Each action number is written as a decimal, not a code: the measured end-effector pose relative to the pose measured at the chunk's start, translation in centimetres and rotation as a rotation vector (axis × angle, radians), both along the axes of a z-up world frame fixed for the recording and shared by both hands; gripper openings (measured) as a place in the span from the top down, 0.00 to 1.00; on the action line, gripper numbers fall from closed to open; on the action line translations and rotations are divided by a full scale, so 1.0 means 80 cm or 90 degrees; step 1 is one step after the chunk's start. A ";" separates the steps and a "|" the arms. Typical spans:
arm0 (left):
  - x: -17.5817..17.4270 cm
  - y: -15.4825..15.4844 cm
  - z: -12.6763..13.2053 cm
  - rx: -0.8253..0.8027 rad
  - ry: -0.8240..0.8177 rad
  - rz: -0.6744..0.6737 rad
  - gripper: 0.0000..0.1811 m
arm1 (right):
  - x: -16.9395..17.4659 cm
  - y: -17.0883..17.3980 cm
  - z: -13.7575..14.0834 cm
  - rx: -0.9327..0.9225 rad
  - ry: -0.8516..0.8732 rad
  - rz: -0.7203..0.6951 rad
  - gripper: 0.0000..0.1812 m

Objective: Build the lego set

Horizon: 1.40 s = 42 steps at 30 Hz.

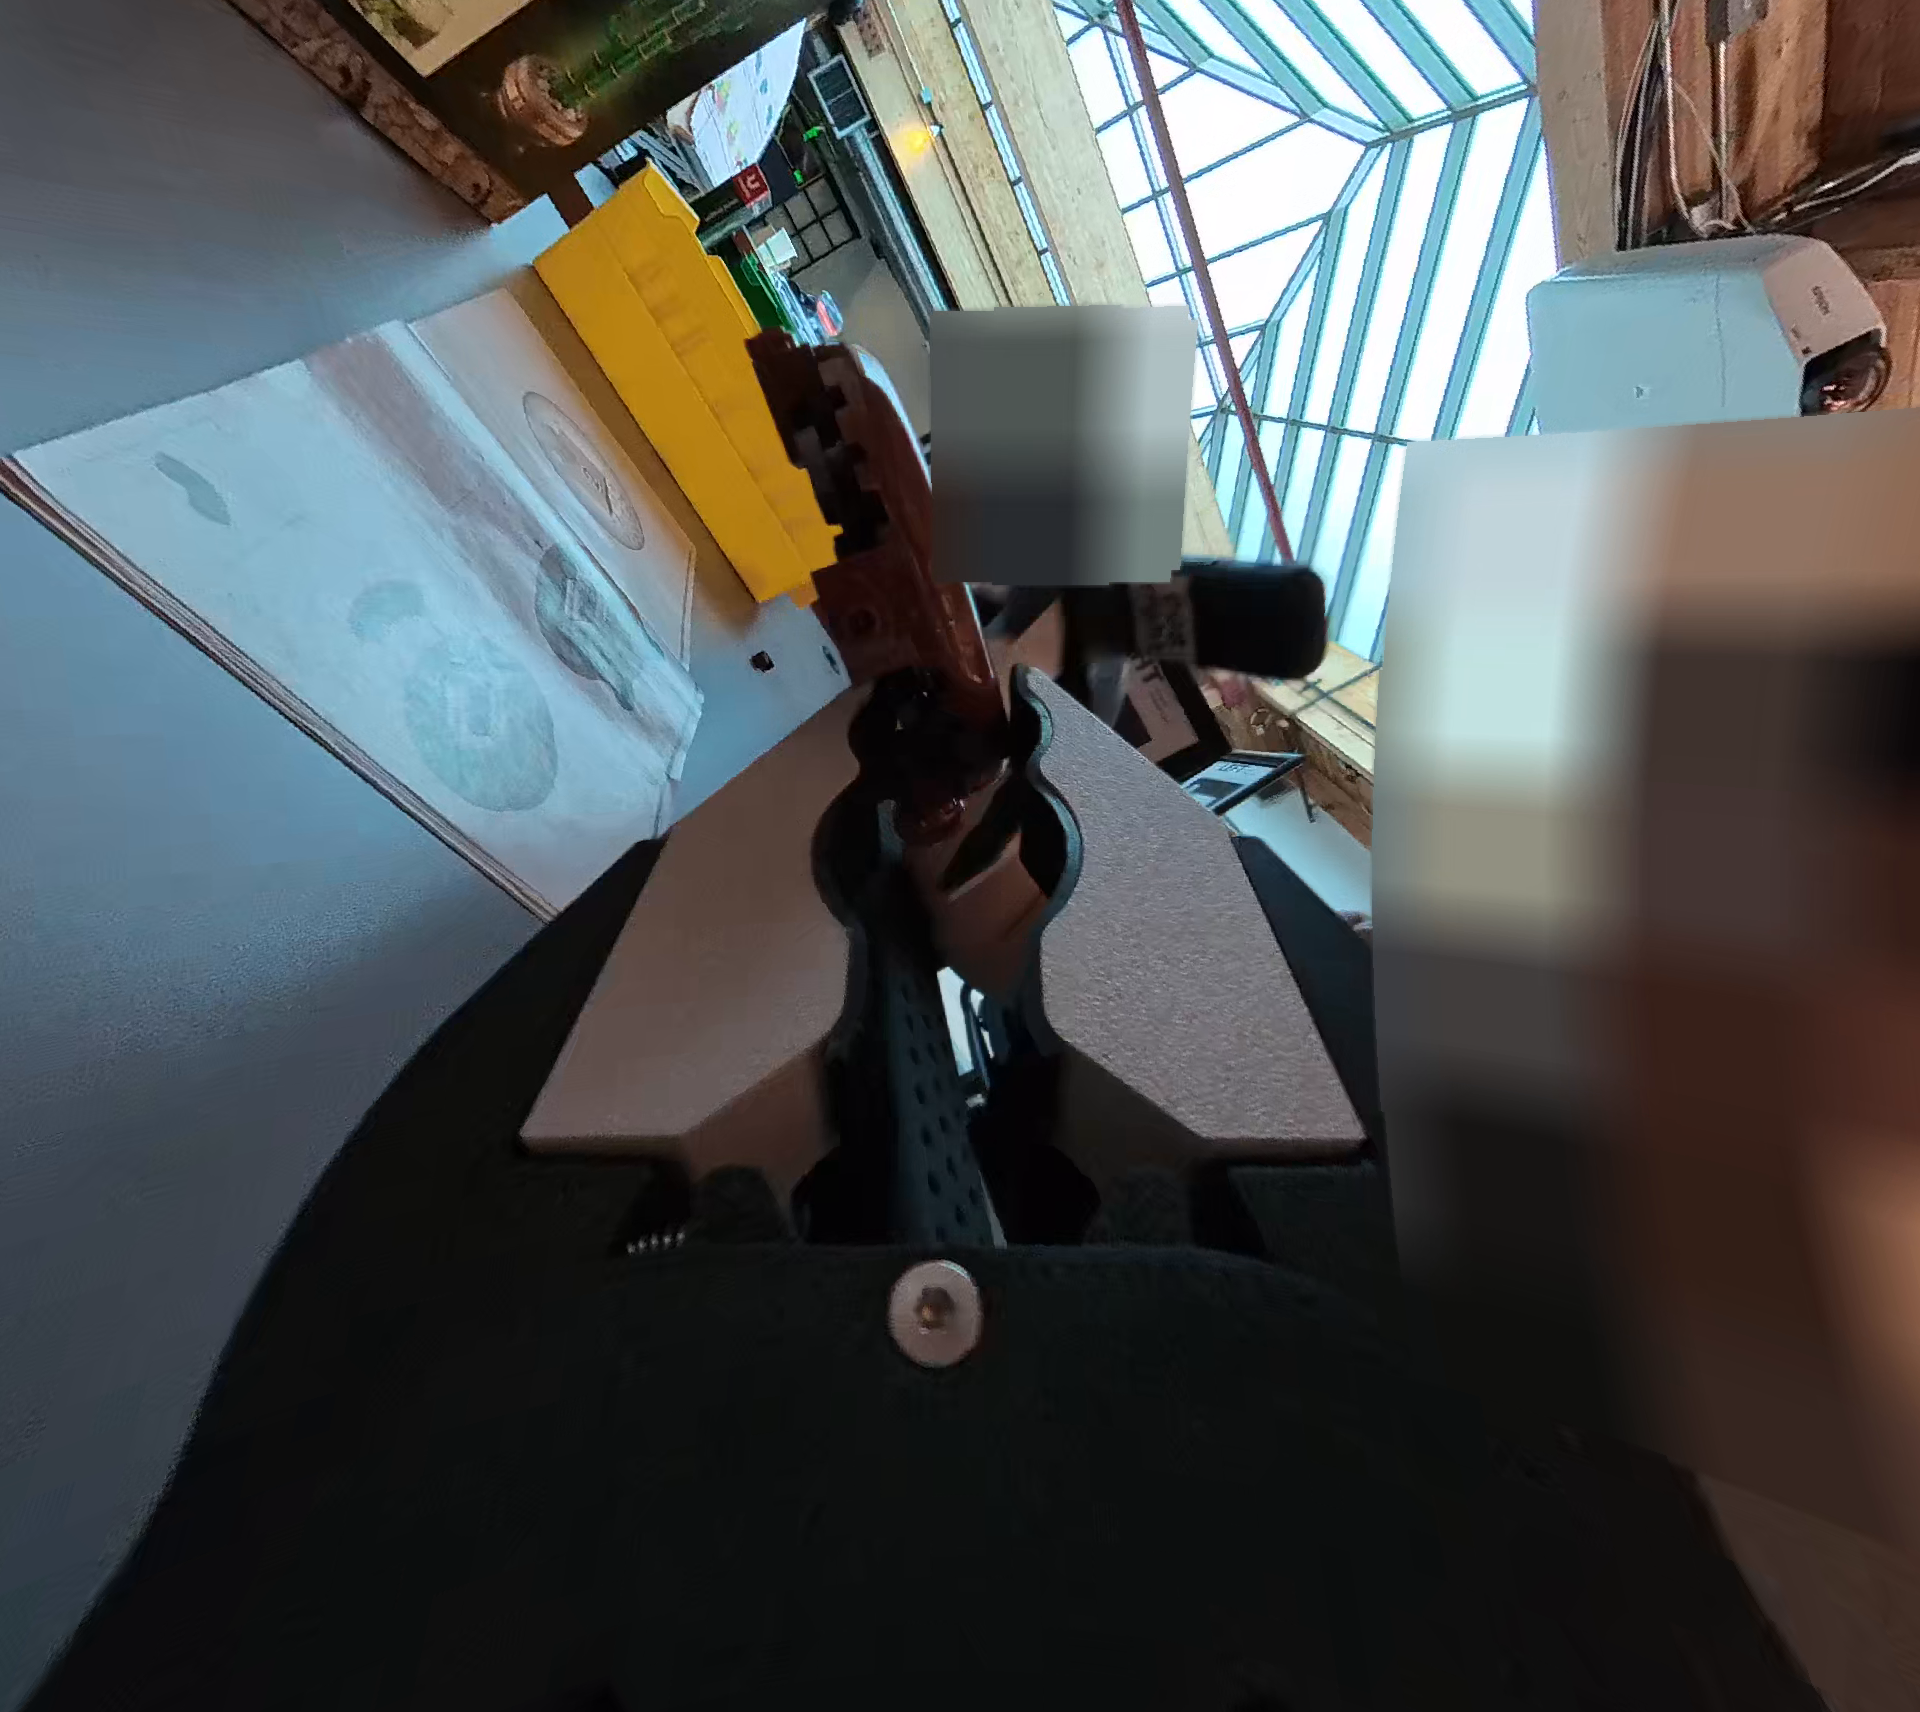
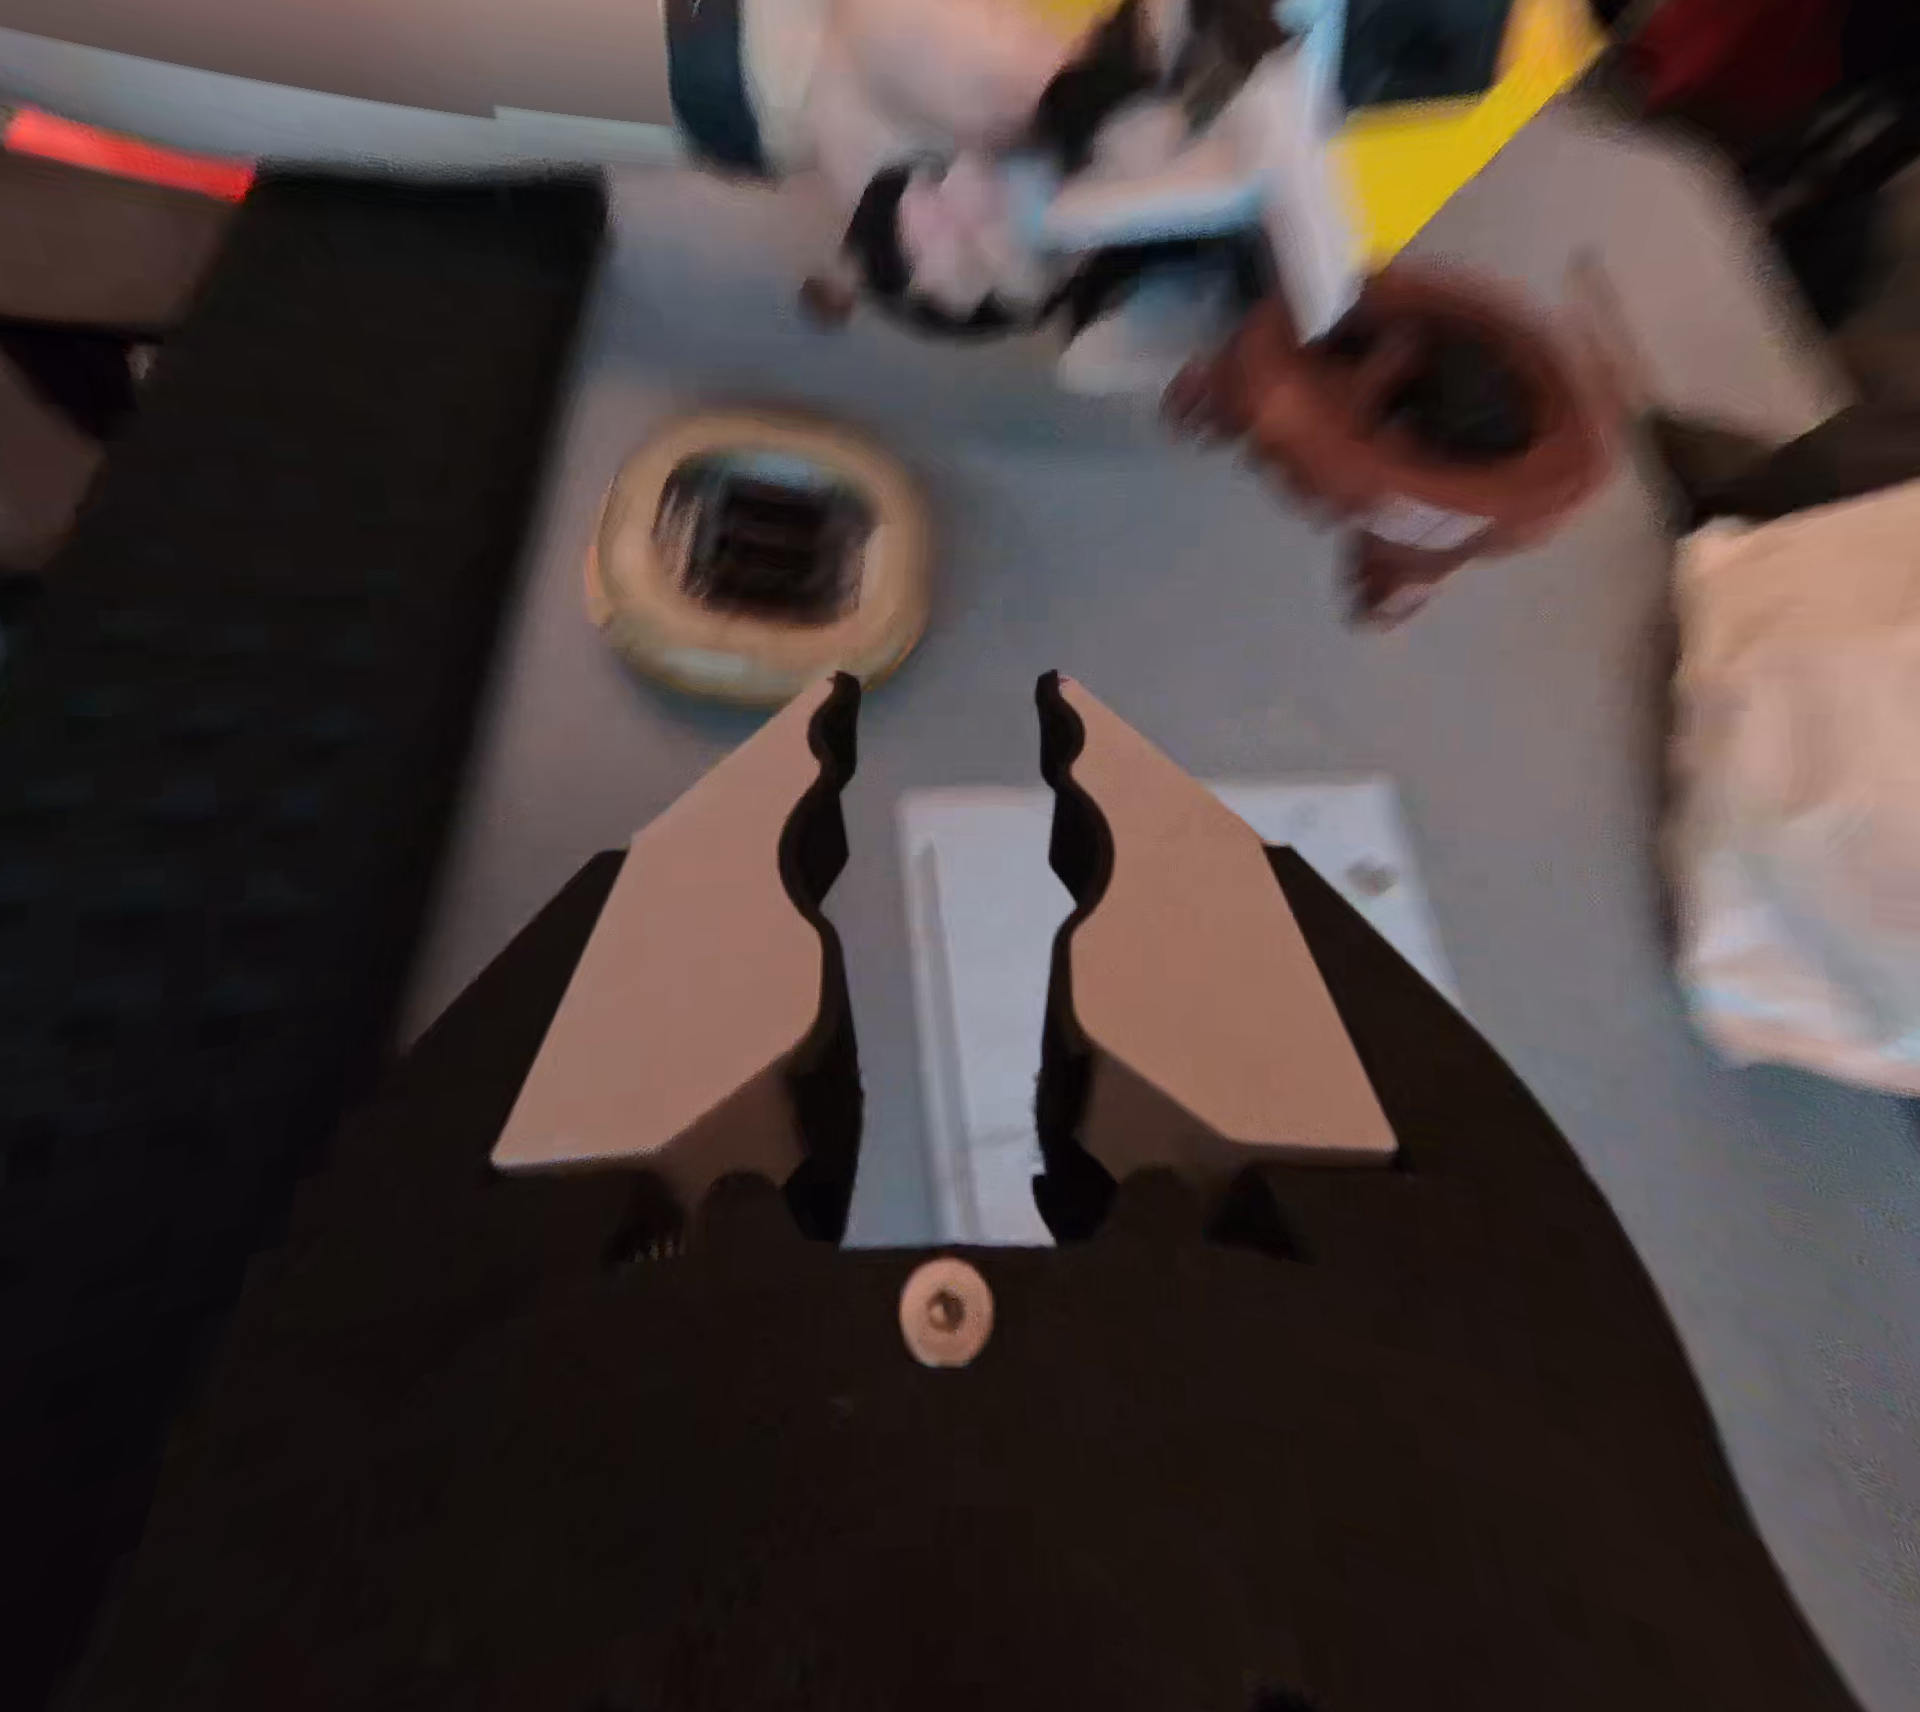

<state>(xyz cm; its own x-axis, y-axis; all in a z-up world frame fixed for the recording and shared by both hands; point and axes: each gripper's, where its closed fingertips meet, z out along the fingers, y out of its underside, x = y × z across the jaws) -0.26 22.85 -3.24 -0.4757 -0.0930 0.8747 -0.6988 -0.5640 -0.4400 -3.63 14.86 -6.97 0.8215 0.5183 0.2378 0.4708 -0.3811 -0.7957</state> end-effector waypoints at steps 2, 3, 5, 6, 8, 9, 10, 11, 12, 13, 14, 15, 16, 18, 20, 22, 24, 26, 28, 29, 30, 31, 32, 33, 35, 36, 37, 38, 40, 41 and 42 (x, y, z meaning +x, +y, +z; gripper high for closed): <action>0.002 -0.002 -0.002 -0.002 0.007 -0.003 0.89 | -0.005 -0.021 -0.054 -0.103 -0.026 -0.012 0.80; 0.003 -0.003 -0.003 -0.001 0.008 -0.005 0.89 | -0.005 -0.024 -0.072 -0.129 -0.039 -0.023 0.81; 0.004 -0.006 -0.004 0.003 0.008 -0.001 0.89 | -0.015 -0.027 -0.094 -0.173 -0.011 -0.024 0.83; 0.004 -0.007 -0.004 0.005 0.007 -0.001 0.89 | -0.019 -0.027 -0.100 -0.195 0.006 -0.024 0.84; 0.003 -0.009 -0.003 0.008 0.003 -0.001 0.89 | -0.015 -0.027 -0.111 -0.227 -0.008 -0.035 0.86; 0.003 -0.010 -0.003 0.011 0.001 -0.001 0.89 | -0.013 -0.025 -0.113 -0.227 -0.021 -0.035 0.87; 0.003 -0.012 -0.004 0.015 0.000 -0.003 0.89 | -0.013 -0.024 -0.115 -0.226 -0.029 -0.032 0.91; 0.003 -0.013 -0.004 0.017 -0.001 -0.003 0.89 | -0.012 -0.023 -0.113 -0.223 -0.037 -0.033 0.92; 0.004 -0.013 -0.004 0.019 -0.002 -0.002 0.89 | -0.009 -0.022 -0.107 -0.215 -0.044 -0.042 0.92; 0.004 -0.014 -0.004 0.021 -0.004 -0.001 0.89 | -0.004 -0.019 -0.094 -0.193 -0.048 -0.056 0.91; 0.005 -0.014 -0.003 0.020 -0.008 0.001 0.89 | 0.007 -0.012 -0.073 -0.157 -0.047 -0.083 0.92; 0.005 -0.015 -0.001 0.020 -0.015 0.000 0.89 | 0.021 -0.004 -0.046 -0.119 -0.035 -0.117 0.91; 0.005 -0.018 0.001 0.024 -0.023 -0.002 0.89 | 0.035 0.006 -0.012 -0.075 -0.009 -0.152 0.92; 0.004 -0.024 0.003 0.031 -0.033 -0.007 0.89 | 0.052 0.023 0.050 -0.009 0.064 -0.190 0.92; 0.005 -0.030 0.002 0.028 -0.027 -0.012 0.89 | 0.063 0.040 0.078 -0.001 0.059 -0.214 0.92; 0.008 -0.033 -0.004 0.018 -0.004 -0.013 0.89 | 0.069 0.057 0.075 -0.031 -0.002 -0.227 0.92; 0.011 -0.033 -0.008 0.008 0.011 -0.011 0.89 | 0.070 0.069 0.058 -0.079 -0.035 -0.231 0.92; 0.013 -0.033 -0.015 0.021 0.025 -0.009 0.89 | 0.066 0.080 0.044 -0.108 -0.033 -0.215 0.92; 0.013 -0.034 -0.020 0.033 0.036 -0.009 0.89 | 0.064 0.088 0.036 -0.116 -0.035 -0.205 0.92; 0.014 -0.034 -0.023 0.038 0.042 -0.008 0.89 | 0.064 0.090 0.033 -0.125 -0.037 -0.204 0.92; 0.015 -0.033 -0.025 0.037 0.048 -0.006 0.89 | 0.064 0.091 0.031 -0.132 -0.039 -0.203 0.92; 0.016 -0.033 -0.026 0.032 0.052 -0.006 0.89 | 0.066 0.091 0.030 -0.139 -0.045 -0.202 0.91; 0.016 -0.032 -0.025 0.023 0.053 -0.007 0.89 | 0.067 0.092 0.030 -0.141 -0.046 -0.203 0.91; 0.016 -0.032 -0.024 0.018 0.053 -0.008 0.89 | 0.069 0.093 0.031 -0.139 -0.049 -0.210 0.89; 0.015 -0.031 -0.021 0.018 0.046 -0.007 0.89 | 0.073 0.092 0.035 -0.127 -0.054 -0.212 0.84; 0.015 -0.032 -0.018 0.016 0.039 -0.007 0.89 | 0.072 0.091 0.039 -0.116 -0.045 -0.207 0.84; 0.014 -0.032 -0.014 0.012 0.033 -0.008 0.89 | 0.071 0.091 0.045 -0.098 -0.032 -0.202 0.82; 0.013 -0.032 -0.011 0.009 0.027 -0.008 0.89 | 0.071 0.090 0.052 -0.079 -0.013 -0.198 0.80; 0.013 -0.031 -0.009 0.015 0.022 0.001 0.89 | 0.077 0.087 0.068 -0.035 0.035 -0.206 0.78; 0.013 -0.030 -0.008 0.019 0.018 0.004 0.89 | 0.080 0.085 0.077 -0.010 0.074 -0.212 0.77; 0.012 -0.030 -0.006 0.020 0.014 0.005 0.89 | 0.082 0.082 0.084 0.014 0.123 -0.216 0.76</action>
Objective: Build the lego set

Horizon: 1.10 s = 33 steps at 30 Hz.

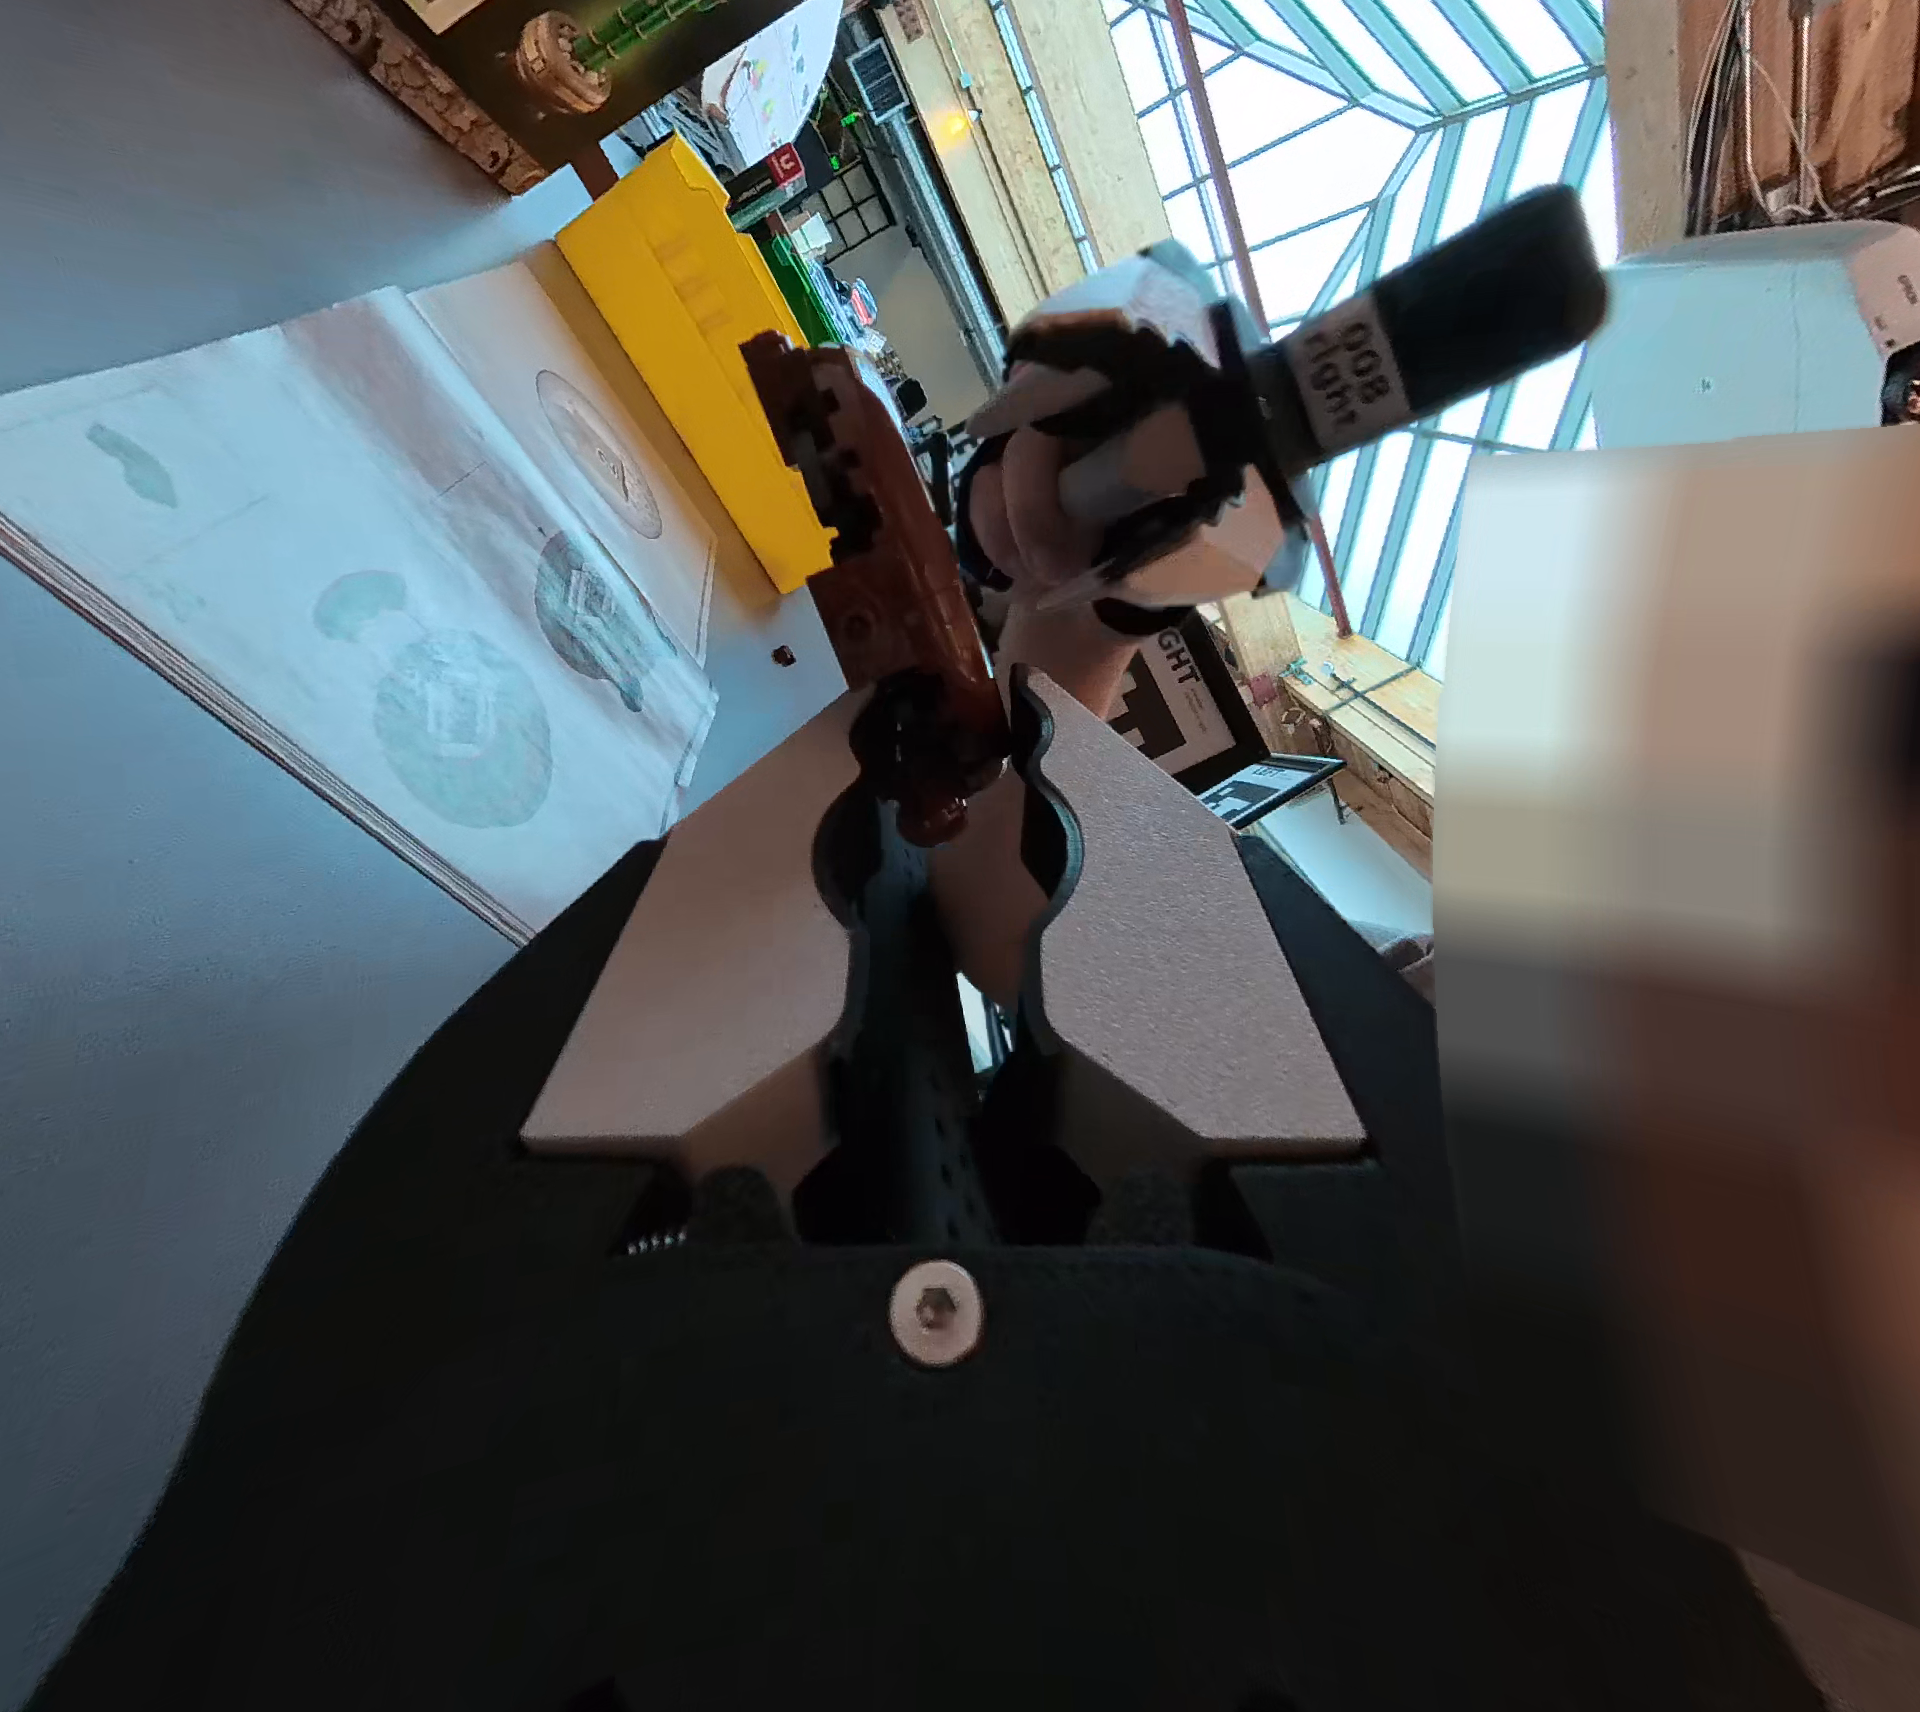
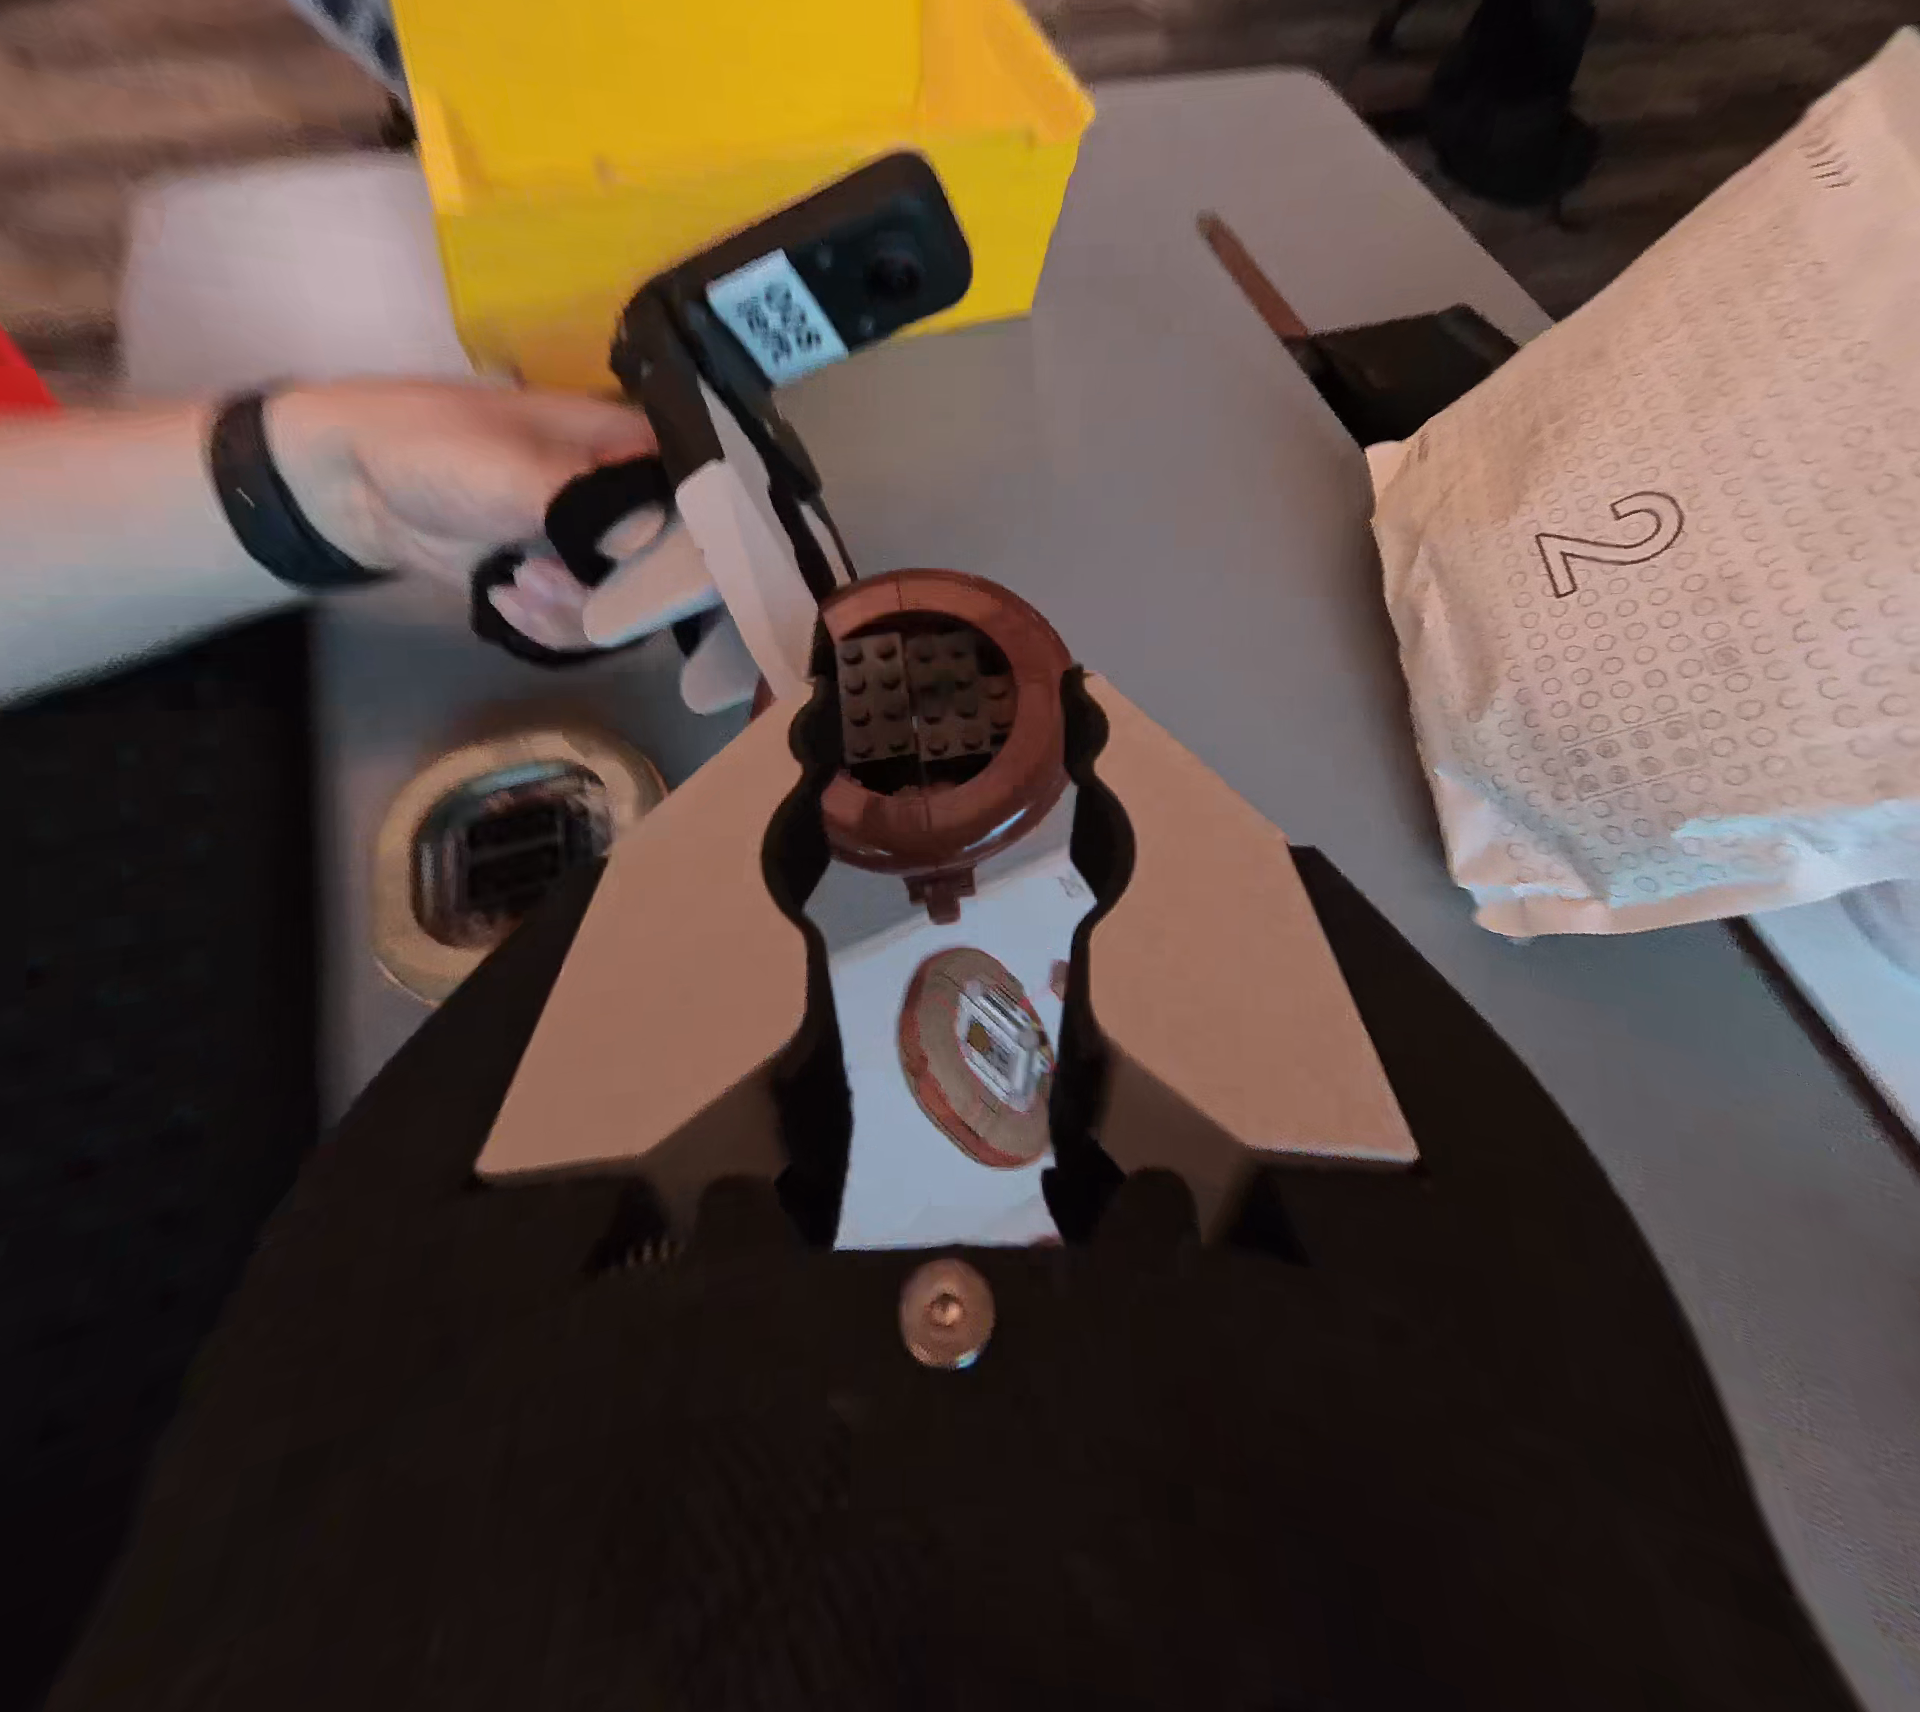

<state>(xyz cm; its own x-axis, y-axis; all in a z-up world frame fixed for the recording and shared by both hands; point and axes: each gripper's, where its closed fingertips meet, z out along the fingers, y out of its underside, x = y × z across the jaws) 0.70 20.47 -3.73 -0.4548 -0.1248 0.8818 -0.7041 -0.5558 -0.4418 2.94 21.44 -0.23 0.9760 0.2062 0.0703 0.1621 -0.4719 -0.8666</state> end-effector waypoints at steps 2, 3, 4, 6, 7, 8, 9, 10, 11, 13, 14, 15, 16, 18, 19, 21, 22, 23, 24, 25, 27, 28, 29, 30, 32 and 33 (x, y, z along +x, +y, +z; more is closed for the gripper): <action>0.001 0.003 0.002 0.002 -0.006 0.013 0.89 | 0.010 -0.007 0.006 0.048 0.088 -0.026 0.73; 0.001 0.003 0.004 0.006 -0.012 0.014 0.89 | 0.018 -0.011 0.003 0.065 0.131 -0.046 0.72; 0.000 0.003 0.005 0.012 -0.021 0.016 0.89 | 0.022 -0.015 -0.002 0.079 0.182 -0.060 0.70; 0.000 0.002 0.010 0.027 -0.046 0.020 0.89 | 0.024 -0.018 -0.013 0.094 0.309 -0.076 0.66; -0.001 0.001 0.012 0.034 -0.053 0.022 0.89 | 0.022 -0.019 -0.015 0.112 0.376 -0.072 0.66; 0.000 0.001 0.011 0.041 -0.056 0.025 0.89 | 0.018 -0.020 -0.018 0.118 0.432 -0.063 0.66; 0.000 0.000 0.010 0.047 -0.055 0.028 0.89 | 0.014 -0.021 -0.022 0.114 0.476 -0.056 0.67; 0.000 -0.001 0.008 0.056 -0.055 0.027 0.89 | 0.010 -0.020 -0.025 0.116 0.511 -0.050 0.67; 0.001 -0.002 0.007 0.066 -0.056 0.027 0.89 | 0.007 -0.020 -0.028 0.114 0.538 -0.049 0.67; 0.001 -0.005 0.003 0.089 -0.059 0.027 0.89 | 0.002 -0.017 -0.029 0.116 0.581 -0.043 0.67; 0.001 -0.007 0.003 0.095 -0.063 0.027 0.89 | 0.001 -0.015 -0.030 0.114 0.592 -0.044 0.67; 0.001 -0.008 0.004 0.097 -0.066 0.026 0.89 | 0.001 -0.014 -0.033 0.109 0.593 -0.044 0.67; 0.001 -0.009 0.004 0.098 -0.069 0.024 0.89 | 0.001 -0.013 -0.037 0.102 0.586 -0.048 0.69; 0.001 -0.010 0.003 0.103 -0.069 0.024 0.89 | 0.002 -0.012 -0.044 0.091 0.563 -0.059 0.69; 0.001 -0.011 0.002 0.108 -0.068 0.023 0.89 | 0.002 -0.011 -0.045 0.091 0.560 -0.063 0.69; 0.001 -0.013 0.000 0.120 -0.069 0.022 0.89 | -0.001 -0.010 -0.045 0.088 0.559 -0.059 0.70; 0.001 -0.014 -0.001 0.124 -0.069 0.023 0.89 | -0.003 -0.009 -0.047 0.083 0.555 -0.059 0.70; 0.001 -0.015 -0.001 0.125 -0.068 0.021 0.89 | -0.005 -0.008 -0.049 0.077 0.552 -0.061 0.70; 0.001 -0.017 -0.002 0.125 -0.067 0.017 0.89 | -0.006 -0.007 -0.051 0.072 0.550 -0.064 0.70; 0.001 -0.017 -0.002 0.126 -0.065 0.017 0.89 | -0.007 -0.006 -0.053 0.067 0.545 -0.067 0.71; 0.000 -0.019 -0.001 0.129 -0.069 0.014 0.89 | -0.006 -0.005 -0.050 0.085 0.535 -0.068 0.78; 0.000 -0.019 -0.001 0.132 -0.073 0.015 0.89 | -0.006 -0.005 -0.048 0.088 0.536 -0.068 0.79; 0.000 -0.019 -0.001 0.136 -0.075 0.015 0.89 | -0.007 -0.005 -0.048 0.083 0.538 -0.066 0.79; -0.001 -0.019 0.000 0.137 -0.079 0.014 0.89 | -0.008 -0.006 -0.047 0.083 0.541 -0.062 0.79; -0.002 -0.021 0.001 0.143 -0.088 0.014 0.89 | -0.008 -0.007 -0.045 0.089 0.545 -0.059 0.79; -0.002 -0.021 0.001 0.152 -0.094 0.013 0.89 | -0.008 -0.007 -0.045 0.089 0.547 -0.056 0.80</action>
